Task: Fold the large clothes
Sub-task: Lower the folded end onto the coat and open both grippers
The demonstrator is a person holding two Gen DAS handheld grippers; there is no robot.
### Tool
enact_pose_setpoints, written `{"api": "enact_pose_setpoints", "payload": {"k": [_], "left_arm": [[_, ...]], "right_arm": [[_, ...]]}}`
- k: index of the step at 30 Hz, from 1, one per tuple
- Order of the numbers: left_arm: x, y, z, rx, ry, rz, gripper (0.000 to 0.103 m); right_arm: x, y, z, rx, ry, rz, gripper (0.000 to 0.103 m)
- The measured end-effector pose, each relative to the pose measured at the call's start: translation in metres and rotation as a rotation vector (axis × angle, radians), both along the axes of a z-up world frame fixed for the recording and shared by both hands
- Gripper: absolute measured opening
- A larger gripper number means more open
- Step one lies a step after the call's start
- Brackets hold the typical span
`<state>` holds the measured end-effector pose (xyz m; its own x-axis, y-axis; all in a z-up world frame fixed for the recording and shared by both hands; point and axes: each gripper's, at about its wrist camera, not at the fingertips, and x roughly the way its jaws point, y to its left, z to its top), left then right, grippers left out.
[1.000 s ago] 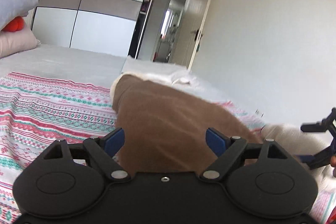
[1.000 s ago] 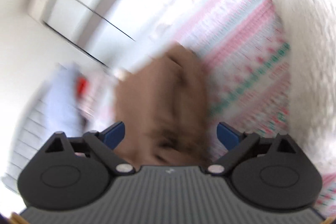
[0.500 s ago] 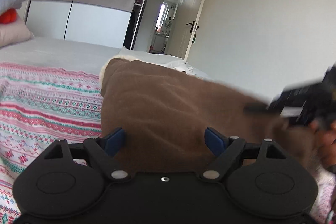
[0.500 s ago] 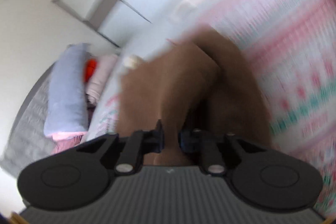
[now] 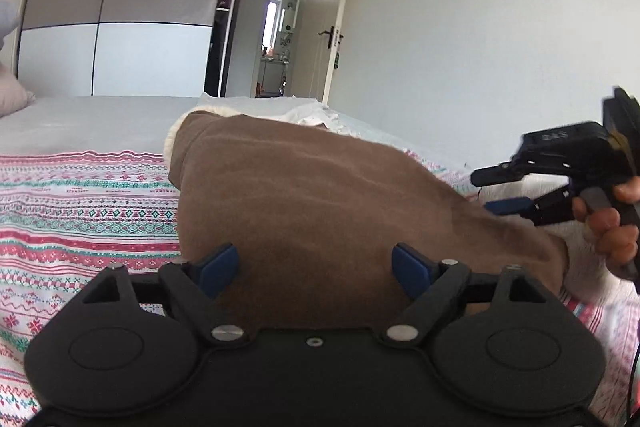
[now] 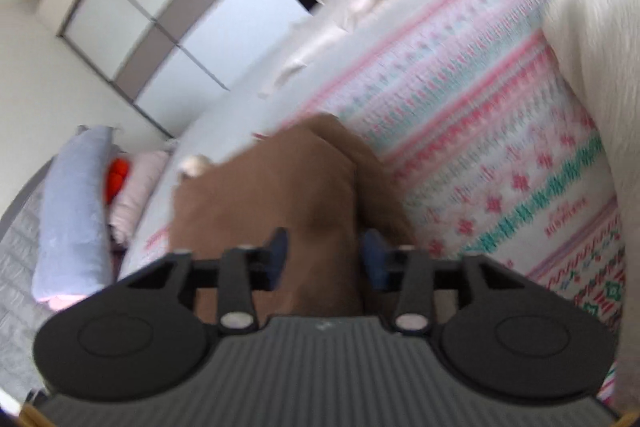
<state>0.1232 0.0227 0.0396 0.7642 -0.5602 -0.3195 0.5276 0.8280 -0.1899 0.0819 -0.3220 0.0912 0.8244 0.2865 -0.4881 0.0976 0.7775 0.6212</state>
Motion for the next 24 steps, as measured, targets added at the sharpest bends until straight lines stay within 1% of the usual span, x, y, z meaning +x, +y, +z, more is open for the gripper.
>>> {"api": "enact_pose_setpoints", "payload": {"k": [1,2,3,6,7,8,10,11,12,13,15,17,19,21,22,24], "left_arm": [[-0.002,0.001,0.001,-0.007,-0.009,0.007,0.083],[-0.005,0.001,0.002,-0.011,-0.024,0.007,0.083],[-0.008,0.001,0.003,-0.013,-0.04,0.006,0.083],[-0.015,-0.003,0.005,-0.017,-0.064,-0.02,0.083],[-0.014,-0.006,0.005,-0.009,-0.061,-0.037,0.083],[-0.015,-0.009,0.003,0.009,-0.054,-0.05,0.083],[-0.015,-0.015,-0.005,0.081,-0.048,-0.066,0.084],[-0.017,-0.018,-0.01,0.115,-0.065,-0.078,0.084],[-0.021,-0.021,-0.013,0.154,-0.082,-0.092,0.084],[-0.024,-0.022,-0.014,0.178,-0.096,-0.1,0.084],[-0.025,-0.021,-0.012,0.181,-0.088,-0.1,0.084],[-0.024,-0.016,-0.008,0.157,-0.063,-0.09,0.084],[-0.024,-0.011,-0.001,0.131,-0.039,-0.071,0.084],[-0.03,-0.006,0.007,0.09,-0.053,-0.063,0.084],[-0.033,-0.005,0.011,0.079,-0.068,-0.063,0.084],[-0.038,-0.006,0.013,0.075,-0.08,-0.063,0.084]], "right_arm": [[-0.001,-0.002,0.008,0.021,0.005,0.032,0.054],[-0.005,0.0,0.008,0.028,0.015,0.055,0.057],[-0.007,0.002,0.008,0.018,0.037,0.066,0.057],[-0.011,0.013,-0.002,-0.078,0.129,0.055,0.058],[-0.014,0.015,-0.004,-0.105,0.148,0.063,0.054],[-0.02,0.018,-0.005,-0.121,0.148,0.068,0.046],[-0.033,0.017,-0.014,-0.142,0.142,0.077,0.038],[-0.035,0.014,-0.022,-0.13,0.157,0.076,0.037],[-0.028,0.007,-0.038,-0.101,0.175,0.077,0.037],[-0.029,0.003,-0.043,-0.085,0.182,0.08,0.037],[-0.037,0.004,-0.036,-0.117,0.173,0.092,0.038],[-0.046,0.007,-0.025,-0.174,0.152,0.095,0.04],[-0.056,0.013,-0.011,-0.242,0.102,0.079,0.04],[-0.065,0.022,0.002,-0.294,0.022,0.074,0.04],[-0.067,0.027,0.005,-0.308,-0.001,0.085,0.04],[-0.068,0.038,0.003,-0.34,-0.008,0.096,0.04]]}}
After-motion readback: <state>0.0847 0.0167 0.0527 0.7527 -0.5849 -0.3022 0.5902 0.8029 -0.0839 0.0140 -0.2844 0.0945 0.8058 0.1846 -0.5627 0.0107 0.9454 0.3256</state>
